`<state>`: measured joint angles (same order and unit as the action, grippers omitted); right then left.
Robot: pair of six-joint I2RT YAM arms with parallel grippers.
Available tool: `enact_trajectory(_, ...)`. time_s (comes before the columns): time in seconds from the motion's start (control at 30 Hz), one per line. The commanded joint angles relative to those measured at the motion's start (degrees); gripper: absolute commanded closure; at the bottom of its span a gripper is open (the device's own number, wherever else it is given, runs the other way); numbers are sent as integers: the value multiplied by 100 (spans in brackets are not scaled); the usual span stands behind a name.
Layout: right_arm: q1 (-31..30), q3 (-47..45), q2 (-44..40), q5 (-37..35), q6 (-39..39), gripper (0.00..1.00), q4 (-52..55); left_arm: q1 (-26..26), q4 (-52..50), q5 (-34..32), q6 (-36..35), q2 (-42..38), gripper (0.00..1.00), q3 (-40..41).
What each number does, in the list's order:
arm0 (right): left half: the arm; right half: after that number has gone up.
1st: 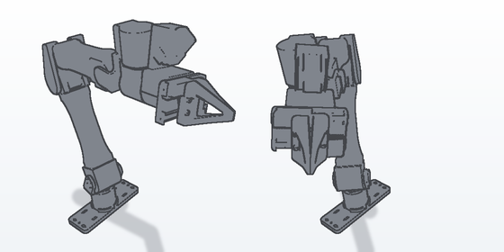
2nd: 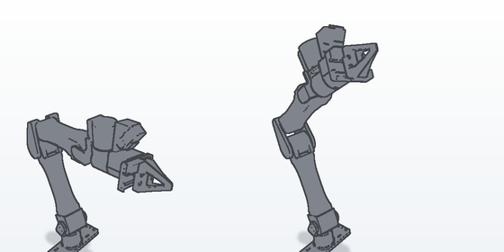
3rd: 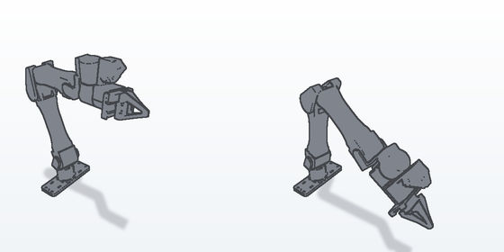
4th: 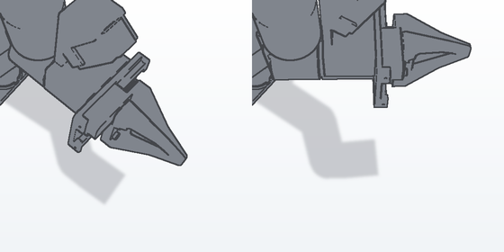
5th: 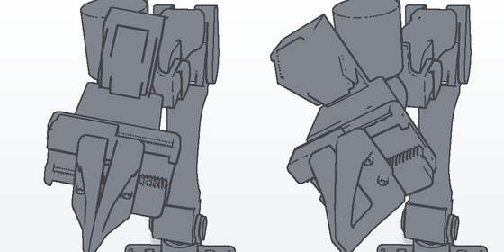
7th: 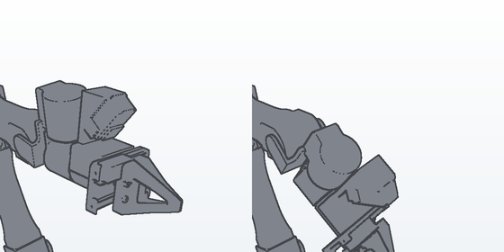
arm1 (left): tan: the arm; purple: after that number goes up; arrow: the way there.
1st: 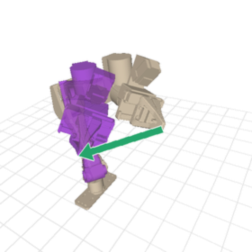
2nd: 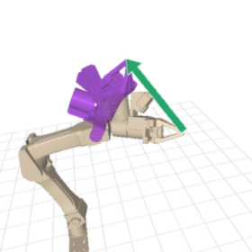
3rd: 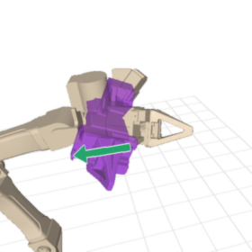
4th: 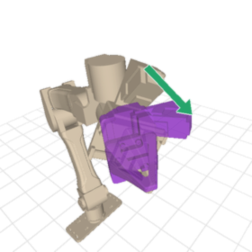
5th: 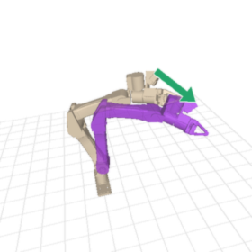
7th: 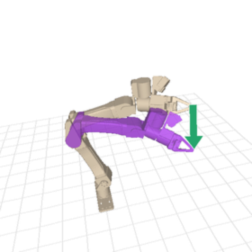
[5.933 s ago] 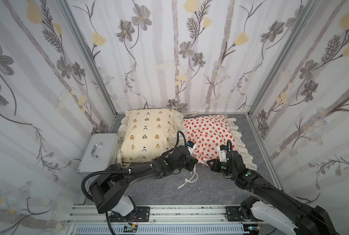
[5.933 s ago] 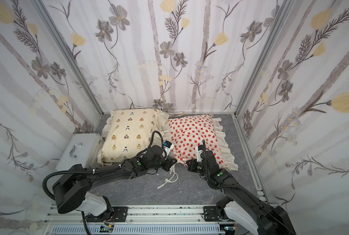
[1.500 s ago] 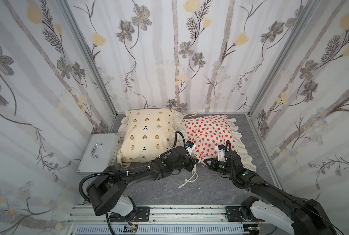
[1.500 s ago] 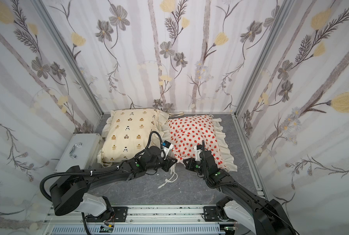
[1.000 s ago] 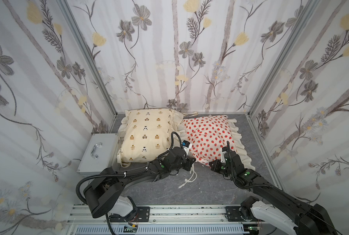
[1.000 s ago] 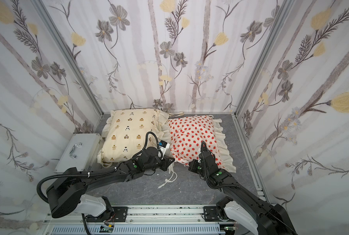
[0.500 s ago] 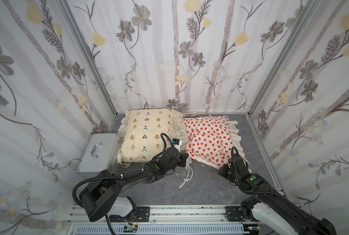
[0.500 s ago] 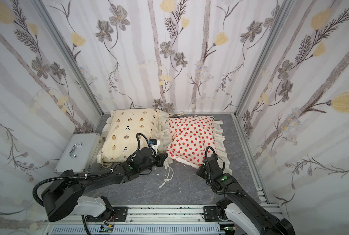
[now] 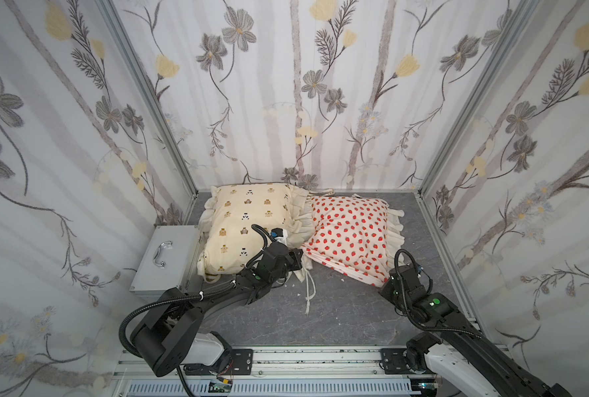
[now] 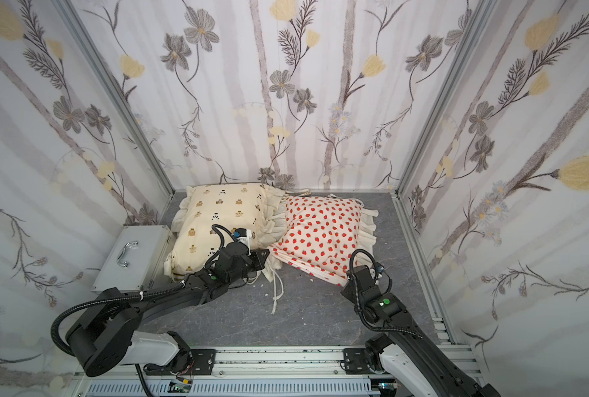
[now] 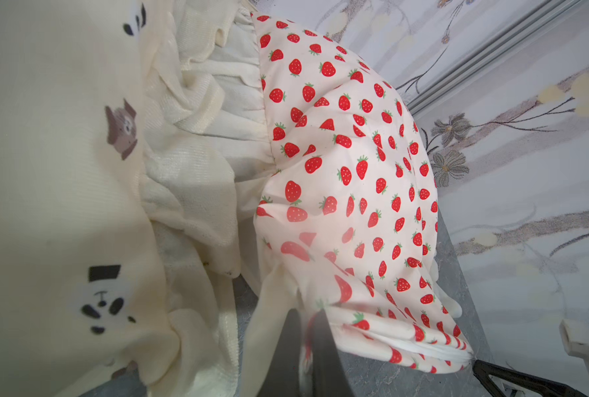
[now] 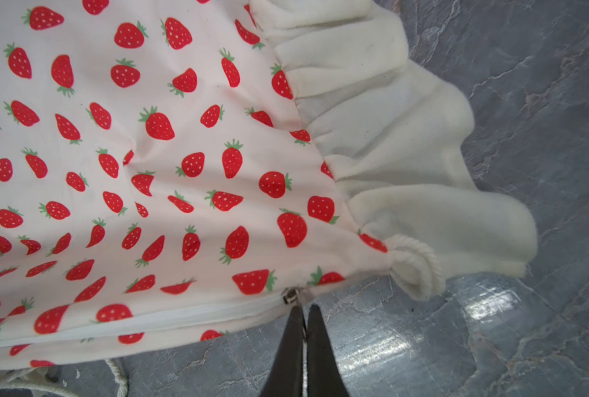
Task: Zip up pillowcases
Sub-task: Zip the zipper on the pillowcase, then place the pillowcase at the center of the board.
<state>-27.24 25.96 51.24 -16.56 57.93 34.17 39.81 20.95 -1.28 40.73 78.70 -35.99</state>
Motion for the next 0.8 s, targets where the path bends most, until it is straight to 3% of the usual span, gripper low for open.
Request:
enact_trajectory(0.0,136,72,-9,-580,187,100,226,-51,-52,3,-30,15,100,-58)
enact_trajectory(0.2,1099,345,-6,-663,-394,100,5,68,-19,544,-241,236,100,-209)
enact_trajectory(0.5,2315,573,113,-57,-1465,100,-855,1103,-170,692,-490,1031,100,-732)
enact_trajectory(0.53,2357,586,144,-39,-1555,93,-944,1167,-140,743,-543,1064,97,-716)
enact_trajectory(0.63,2430,595,179,33,-1893,63,-1332,1239,-172,788,-788,906,65,-653)
enact_trajectory(0.77,2485,542,275,-241,-2339,26,-2034,1193,-1174,-375,-1195,12,26,-678)
